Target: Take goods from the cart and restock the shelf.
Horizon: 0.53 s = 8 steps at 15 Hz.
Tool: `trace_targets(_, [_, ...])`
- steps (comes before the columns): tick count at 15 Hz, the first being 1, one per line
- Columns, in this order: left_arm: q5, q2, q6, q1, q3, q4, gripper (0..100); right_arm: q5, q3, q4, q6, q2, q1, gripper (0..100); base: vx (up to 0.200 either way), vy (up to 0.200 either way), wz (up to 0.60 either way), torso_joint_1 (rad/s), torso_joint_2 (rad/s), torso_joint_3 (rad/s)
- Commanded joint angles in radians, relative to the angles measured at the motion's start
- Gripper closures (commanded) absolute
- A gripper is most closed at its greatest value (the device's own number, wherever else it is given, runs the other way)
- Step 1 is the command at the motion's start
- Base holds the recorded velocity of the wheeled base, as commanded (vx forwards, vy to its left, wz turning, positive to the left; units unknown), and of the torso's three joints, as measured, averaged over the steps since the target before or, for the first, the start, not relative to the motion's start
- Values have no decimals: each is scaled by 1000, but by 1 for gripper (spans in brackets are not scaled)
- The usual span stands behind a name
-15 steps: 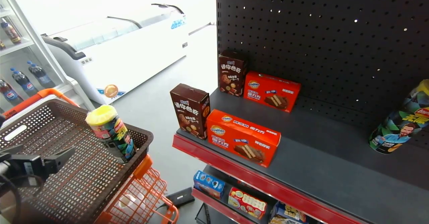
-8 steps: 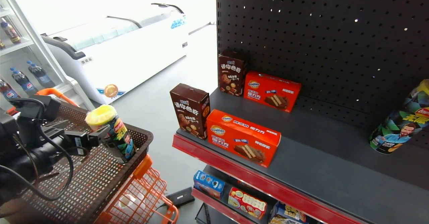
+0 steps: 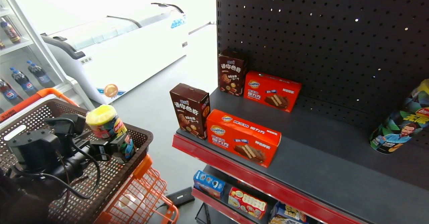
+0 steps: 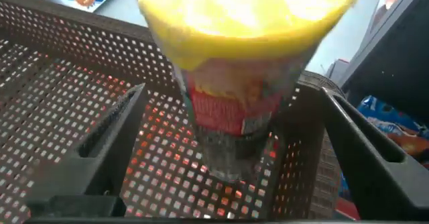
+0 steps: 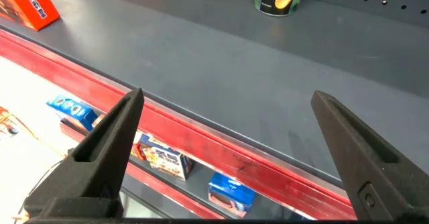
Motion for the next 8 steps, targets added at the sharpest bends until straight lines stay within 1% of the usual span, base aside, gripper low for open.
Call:
trace_targets(1, [-2, 111, -2, -1, -64, -34, 0, 2, 0, 0, 0, 0, 0, 0, 0, 0, 0, 0, 0, 0])
trace_targets(3, [-2, 146, -1, -1, -102, -38, 0, 0, 0, 0, 0, 0, 0, 0, 0, 0, 0, 0, 0, 0])
trace_targets(5, [-2, 183, -1, -1, -171, -40, 0, 0, 0, 0, 0, 0, 0, 0, 0, 0, 0, 0, 0, 0])
trace_targets(8, [-2, 214, 2, -12, -216, -49, 0, 0, 0, 0, 0, 0, 0, 0, 0, 0, 0, 0, 0, 0])
